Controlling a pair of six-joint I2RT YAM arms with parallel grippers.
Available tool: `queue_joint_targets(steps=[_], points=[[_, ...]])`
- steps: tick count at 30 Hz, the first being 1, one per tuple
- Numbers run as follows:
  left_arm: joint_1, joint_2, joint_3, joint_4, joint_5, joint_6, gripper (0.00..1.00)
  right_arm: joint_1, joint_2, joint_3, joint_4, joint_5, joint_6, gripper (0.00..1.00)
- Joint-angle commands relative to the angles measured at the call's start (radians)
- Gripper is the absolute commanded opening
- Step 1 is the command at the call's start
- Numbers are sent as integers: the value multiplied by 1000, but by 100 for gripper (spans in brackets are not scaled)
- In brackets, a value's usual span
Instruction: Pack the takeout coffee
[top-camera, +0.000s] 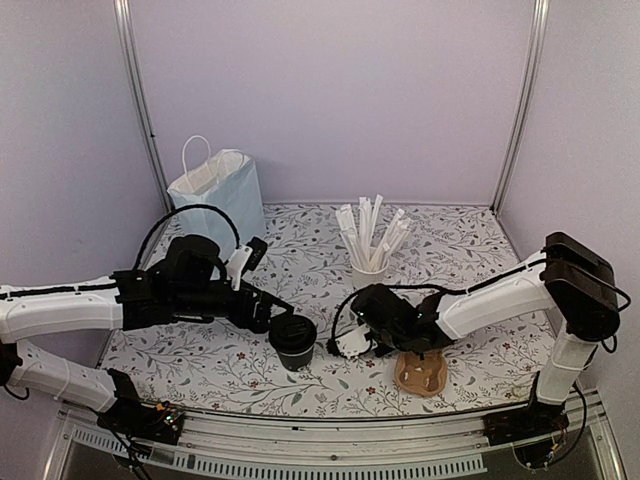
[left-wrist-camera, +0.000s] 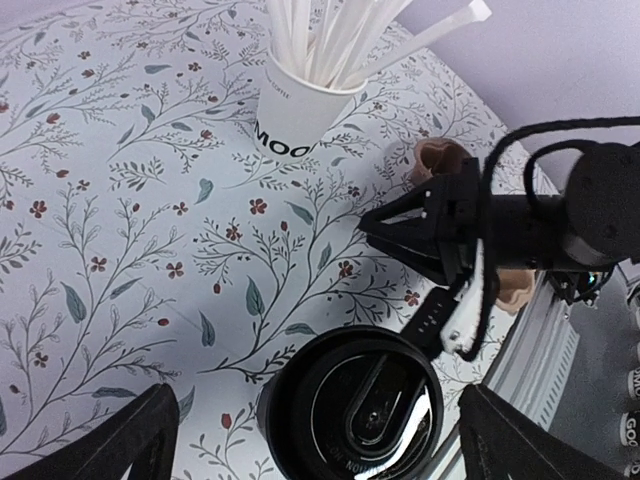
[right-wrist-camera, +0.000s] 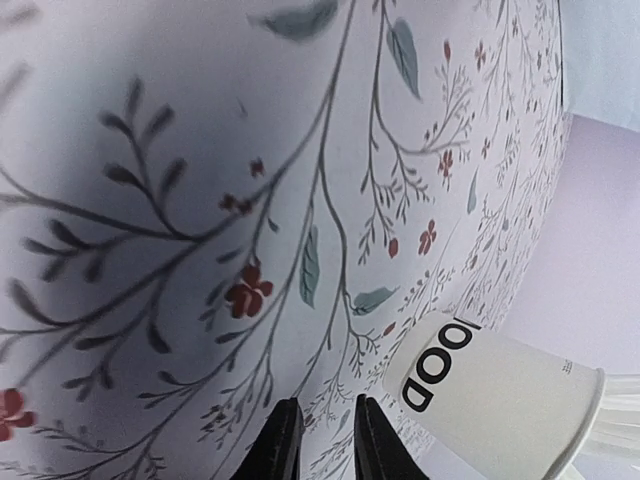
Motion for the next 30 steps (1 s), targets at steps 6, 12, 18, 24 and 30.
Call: queue_joint_targets(steps=[6,12,18,24,30], points=[[-6,16,-20,-42,-32,-79,100,66,-204,160,-263,-328,382,52],[-4,9,-54,-2,-13,-131,98,34,-272,322,-429,-658,653,76],[-4,44,-71,77,44,-173,92,-95,-218,380,-513,-1063,924,92],[-5,81,-89,155,76,-201,84,-123,-199,301,-475,-1229,1036,60],[-4,126,-80,135,99,-205,77,-150,-165,274,-404,-1205,1141,48]])
